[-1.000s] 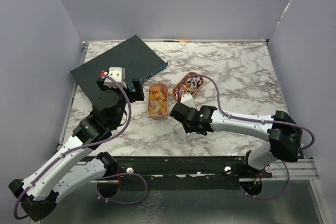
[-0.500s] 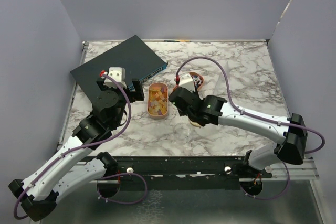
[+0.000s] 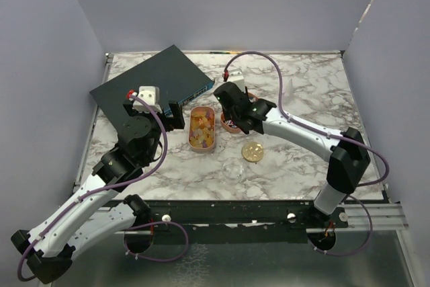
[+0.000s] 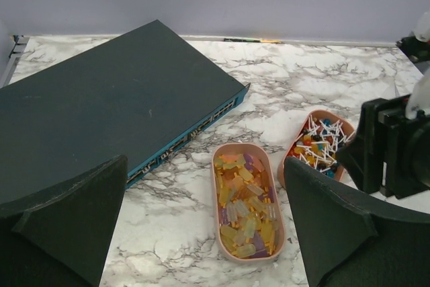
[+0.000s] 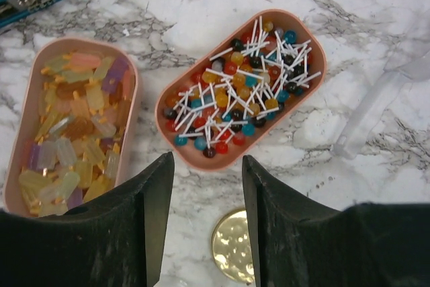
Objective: Pack the candies
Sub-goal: Move the storage box to the center of the board.
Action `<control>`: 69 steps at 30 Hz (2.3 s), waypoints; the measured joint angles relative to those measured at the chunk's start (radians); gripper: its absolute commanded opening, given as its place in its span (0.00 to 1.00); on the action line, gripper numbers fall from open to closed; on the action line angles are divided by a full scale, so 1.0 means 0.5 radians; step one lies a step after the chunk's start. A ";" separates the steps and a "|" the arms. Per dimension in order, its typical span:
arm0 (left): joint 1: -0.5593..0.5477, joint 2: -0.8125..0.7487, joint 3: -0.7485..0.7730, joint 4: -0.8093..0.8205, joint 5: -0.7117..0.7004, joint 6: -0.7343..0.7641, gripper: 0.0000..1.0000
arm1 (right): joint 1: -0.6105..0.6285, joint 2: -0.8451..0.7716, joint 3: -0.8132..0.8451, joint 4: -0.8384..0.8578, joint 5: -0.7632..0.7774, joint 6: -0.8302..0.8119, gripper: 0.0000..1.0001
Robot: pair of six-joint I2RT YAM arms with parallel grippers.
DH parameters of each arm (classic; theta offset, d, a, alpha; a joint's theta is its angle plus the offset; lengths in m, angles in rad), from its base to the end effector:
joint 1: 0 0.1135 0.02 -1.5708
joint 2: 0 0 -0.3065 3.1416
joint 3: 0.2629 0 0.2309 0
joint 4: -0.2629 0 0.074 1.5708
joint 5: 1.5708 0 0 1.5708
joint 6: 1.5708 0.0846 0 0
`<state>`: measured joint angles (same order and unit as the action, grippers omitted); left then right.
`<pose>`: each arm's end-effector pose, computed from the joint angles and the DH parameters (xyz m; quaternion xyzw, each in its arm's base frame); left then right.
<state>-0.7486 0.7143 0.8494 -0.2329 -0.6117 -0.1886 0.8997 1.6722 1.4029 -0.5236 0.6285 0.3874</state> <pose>0.1385 -0.0623 0.3898 0.0009 0.7348 -0.0903 0.6722 0.2764 0.2681 0.3155 -0.1096 0.8810 -0.0124 0.4601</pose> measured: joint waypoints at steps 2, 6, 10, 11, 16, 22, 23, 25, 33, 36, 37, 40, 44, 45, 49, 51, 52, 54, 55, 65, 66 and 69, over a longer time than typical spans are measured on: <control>0.000 0.000 0.000 0.000 0.001 -0.005 0.99 | -0.054 0.088 0.058 0.032 -0.035 0.009 0.49; 0.000 0.000 0.000 -0.001 0.002 -0.011 0.99 | -0.136 0.276 0.196 0.088 -0.072 0.027 0.46; 0.000 0.000 0.000 0.000 0.004 -0.011 0.99 | -0.175 0.444 0.301 0.127 -0.101 0.068 0.45; 0.000 0.000 0.000 0.000 0.004 -0.011 0.99 | -0.183 0.483 0.323 0.129 -0.103 0.080 0.45; 0.000 -0.001 0.000 0.000 0.005 -0.011 0.99 | -0.225 0.638 0.366 0.146 -0.149 0.152 0.44; 0.001 -0.005 -0.002 0.001 0.018 -0.017 0.99 | -0.269 0.777 0.403 0.159 -0.195 0.245 0.43; 0.000 -0.005 -0.002 0.001 0.021 -0.018 0.99 | -0.273 0.797 0.418 0.163 -0.200 0.259 0.43; 0.000 -0.005 -0.002 0.001 0.026 -0.018 0.99 | -0.285 0.832 0.443 0.165 -0.208 0.285 0.43; 0.000 -0.005 -0.002 0.002 0.034 -0.018 0.99 | -0.325 0.906 0.511 0.180 -0.234 0.381 0.42; 0.000 -0.005 -0.002 0.003 0.034 -0.018 0.99 | -0.336 0.941 0.532 0.183 -0.243 0.409 0.40; 0.000 -0.005 -0.002 0.003 0.034 -0.018 0.99 | -0.337 0.951 0.535 0.185 -0.245 0.417 0.40; 0.000 -0.005 -0.002 0.005 0.034 -0.018 0.99 | -0.338 0.974 0.536 0.185 -0.252 0.442 0.36; 0.000 -0.005 -0.004 0.007 0.034 -0.018 0.99 | -0.338 0.987 0.539 0.186 -0.258 0.461 0.27; 0.000 -0.005 -0.005 0.008 0.034 -0.018 0.99 | -0.338 0.990 0.540 0.185 -0.256 0.462 0.24; 0.000 -0.005 -0.008 0.011 0.034 -0.018 0.99 | -0.341 0.990 0.542 0.185 -0.262 0.470 0.12; 0.000 -0.005 -0.009 0.012 0.034 -0.018 0.99 | -0.341 0.990 0.542 0.185 -0.267 0.481 0.07; 0.000 -0.004 -0.010 0.012 0.034 -0.018 0.99 | -0.341 0.990 0.542 0.185 -0.269 0.481 0.03; 0.000 -0.004 -0.011 0.012 0.034 -0.018 0.99 | -0.341 0.990 0.537 0.190 -0.270 0.478 0.01; 0.000 -0.004 -0.012 0.012 0.034 -0.018 0.99 | -0.341 0.990 0.533 0.194 -0.270 0.477 0.01; 0.000 0.003 -0.012 0.013 0.040 -0.018 0.99 | -0.341 0.851 0.331 0.245 -0.324 0.386 0.00; 0.000 0.009 -0.013 0.013 0.040 -0.018 0.99 | -0.341 0.827 0.300 0.245 -0.330 0.373 0.00; 0.000 0.031 -0.012 0.013 0.043 -0.018 0.99 | -0.341 0.755 0.201 0.247 -0.349 0.334 0.01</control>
<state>-0.7486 0.7296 0.8433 -0.2264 -0.5903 -0.1978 0.7292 2.0495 1.5032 -0.4000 0.4541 0.5545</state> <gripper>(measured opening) 0.990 0.008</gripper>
